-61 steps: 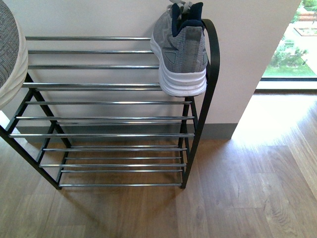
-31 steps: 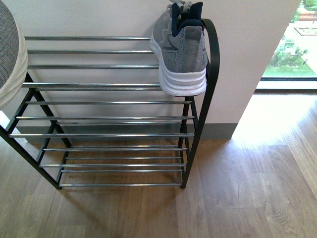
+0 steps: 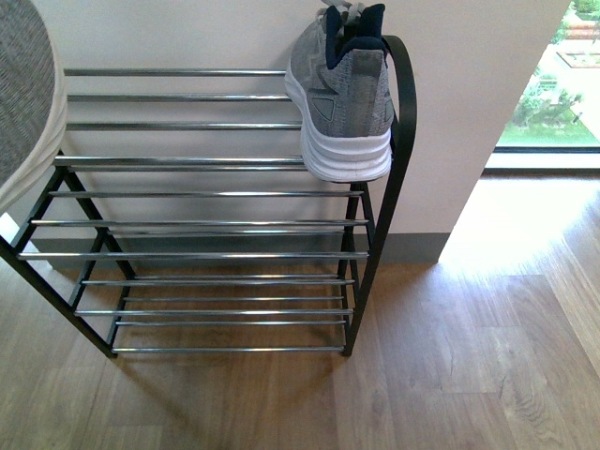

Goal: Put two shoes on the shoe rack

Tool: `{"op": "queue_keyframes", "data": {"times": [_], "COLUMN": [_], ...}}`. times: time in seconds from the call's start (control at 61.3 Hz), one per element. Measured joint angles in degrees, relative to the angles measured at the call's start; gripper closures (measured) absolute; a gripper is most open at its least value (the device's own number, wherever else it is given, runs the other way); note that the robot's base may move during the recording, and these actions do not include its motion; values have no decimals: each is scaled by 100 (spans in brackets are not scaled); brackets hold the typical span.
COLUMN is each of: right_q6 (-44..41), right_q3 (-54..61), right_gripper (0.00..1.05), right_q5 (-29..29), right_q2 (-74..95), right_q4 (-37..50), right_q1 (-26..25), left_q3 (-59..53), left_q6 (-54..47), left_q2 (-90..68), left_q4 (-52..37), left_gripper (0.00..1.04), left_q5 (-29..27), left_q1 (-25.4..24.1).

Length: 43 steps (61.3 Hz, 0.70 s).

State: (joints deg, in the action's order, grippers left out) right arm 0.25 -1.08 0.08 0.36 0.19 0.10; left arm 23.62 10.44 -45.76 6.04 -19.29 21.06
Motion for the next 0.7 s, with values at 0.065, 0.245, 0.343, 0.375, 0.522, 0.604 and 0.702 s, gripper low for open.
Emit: {"op": "queue_keyframes", "data": {"times": [0.065,0.245,0.343,0.375,0.522,0.604,0.702], "right_q6": [0,0,0,0,0,0,0], "right_q3": [0,-2,-2,-2,-2,0,-2], "right_gripper": [25,9,9,9,9,9,9], "right_q5": [-2,0,0,0,0,0,0], "right_q2": [0,-2,-2,-2,-2,-2,-2], "right_q4": [0,0,0,0,0,0,0], "right_q1": [0,0,0,0,0,0,0], "left_q3": [201,1401,2369,2564,3462,3939,4332], "left_q6": [256,896,935,933,1032,1139,1237], "left_q2": [-330,-1987,-3224,-3477,-4496,-4970,-5403], "left_q4": [-22,-304,-389,-387,-291,-264,-308], "left_gripper": [103,103,103,103,103,103,103], "left_q5": [295,1213,1552,1593,1827,2015,2304], "left_q1": [-26,-186,-214,-216,-227,-210,-166]}}
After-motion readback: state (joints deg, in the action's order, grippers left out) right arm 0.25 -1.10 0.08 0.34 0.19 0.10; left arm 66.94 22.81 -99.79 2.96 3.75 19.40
